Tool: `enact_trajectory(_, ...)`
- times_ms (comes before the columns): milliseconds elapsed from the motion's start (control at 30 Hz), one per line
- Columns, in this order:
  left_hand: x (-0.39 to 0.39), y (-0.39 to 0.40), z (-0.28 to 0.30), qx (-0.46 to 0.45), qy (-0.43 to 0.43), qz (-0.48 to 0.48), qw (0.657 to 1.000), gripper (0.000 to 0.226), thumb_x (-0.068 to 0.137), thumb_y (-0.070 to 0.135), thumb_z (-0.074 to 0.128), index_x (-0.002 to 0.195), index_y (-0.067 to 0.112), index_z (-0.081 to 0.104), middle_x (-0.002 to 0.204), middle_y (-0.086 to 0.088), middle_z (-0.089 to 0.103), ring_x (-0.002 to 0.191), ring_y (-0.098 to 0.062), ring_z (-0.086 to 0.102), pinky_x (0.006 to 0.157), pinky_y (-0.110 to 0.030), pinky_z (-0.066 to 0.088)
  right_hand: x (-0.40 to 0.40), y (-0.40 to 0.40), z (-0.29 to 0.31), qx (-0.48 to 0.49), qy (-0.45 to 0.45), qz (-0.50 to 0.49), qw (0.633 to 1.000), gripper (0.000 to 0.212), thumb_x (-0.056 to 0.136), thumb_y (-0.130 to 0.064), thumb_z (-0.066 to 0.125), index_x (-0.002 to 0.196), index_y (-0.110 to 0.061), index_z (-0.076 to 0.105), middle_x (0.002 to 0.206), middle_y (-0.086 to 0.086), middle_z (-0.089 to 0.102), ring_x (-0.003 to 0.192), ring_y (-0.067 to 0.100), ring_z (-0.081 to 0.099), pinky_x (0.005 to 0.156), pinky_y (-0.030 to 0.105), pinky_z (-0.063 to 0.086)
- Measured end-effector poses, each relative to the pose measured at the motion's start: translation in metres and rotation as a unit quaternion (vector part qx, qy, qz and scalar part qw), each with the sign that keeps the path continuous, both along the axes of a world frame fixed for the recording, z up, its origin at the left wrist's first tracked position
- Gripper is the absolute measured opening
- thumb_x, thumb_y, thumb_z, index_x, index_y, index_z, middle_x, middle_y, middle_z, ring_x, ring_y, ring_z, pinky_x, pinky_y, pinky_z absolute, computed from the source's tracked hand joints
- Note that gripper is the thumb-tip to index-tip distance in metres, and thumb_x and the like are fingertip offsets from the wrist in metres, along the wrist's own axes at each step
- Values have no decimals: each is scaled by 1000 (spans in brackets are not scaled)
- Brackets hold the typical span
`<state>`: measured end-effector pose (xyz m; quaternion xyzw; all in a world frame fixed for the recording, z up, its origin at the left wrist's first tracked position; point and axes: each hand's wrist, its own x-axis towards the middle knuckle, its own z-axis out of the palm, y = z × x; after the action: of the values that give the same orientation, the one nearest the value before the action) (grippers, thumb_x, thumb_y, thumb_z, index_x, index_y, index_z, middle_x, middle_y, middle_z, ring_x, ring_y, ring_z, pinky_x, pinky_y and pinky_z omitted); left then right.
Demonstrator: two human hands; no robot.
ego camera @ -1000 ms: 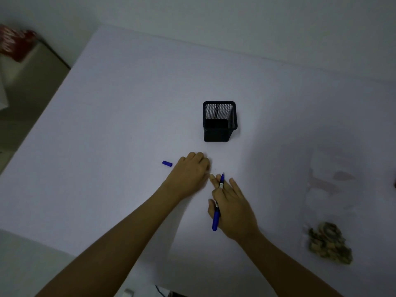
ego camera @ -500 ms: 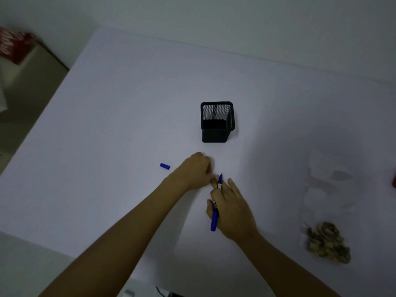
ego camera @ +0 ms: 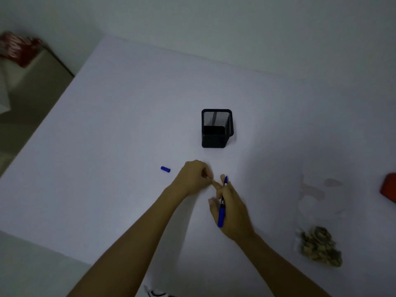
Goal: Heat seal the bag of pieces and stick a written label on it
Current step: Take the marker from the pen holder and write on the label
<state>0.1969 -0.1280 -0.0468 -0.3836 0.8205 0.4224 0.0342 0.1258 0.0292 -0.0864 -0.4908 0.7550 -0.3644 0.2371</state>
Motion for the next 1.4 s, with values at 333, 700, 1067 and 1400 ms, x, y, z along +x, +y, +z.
enact_trajectory(333,14,27,-7,-245,143,-25,958,17,67,3,81,77,5,68,73,-11,66,62,-21,62,58,-28,56,-2,-60,52,-70,-45,-114,990,29,90,-3,57,79,-25,40,113,1,64,70,3,58,69,8,48)
enact_trajectory(700,30,51,-43,-325,208,-55,921,31,59,2,86,82,4,65,68,-8,62,65,-18,53,58,-27,44,-3,-52,31,42,-118,-86,988,10,90,5,48,85,-4,49,82,21,57,73,33,53,62,16,47)
enact_trajectory(1067,43,36,-55,-379,195,-152,891,17,70,9,80,85,4,73,83,-9,71,76,-22,66,77,-27,50,-25,-62,30,47,-66,50,995,28,90,-6,51,72,-25,40,74,10,58,71,31,59,74,48,55)
enact_trajectory(1400,51,29,-58,-340,209,-163,902,25,88,23,57,103,8,71,109,-10,70,105,-21,61,94,-34,49,-21,-61,19,-70,-41,9,997,42,91,-44,53,78,-4,54,71,9,61,65,19,56,69,28,52)
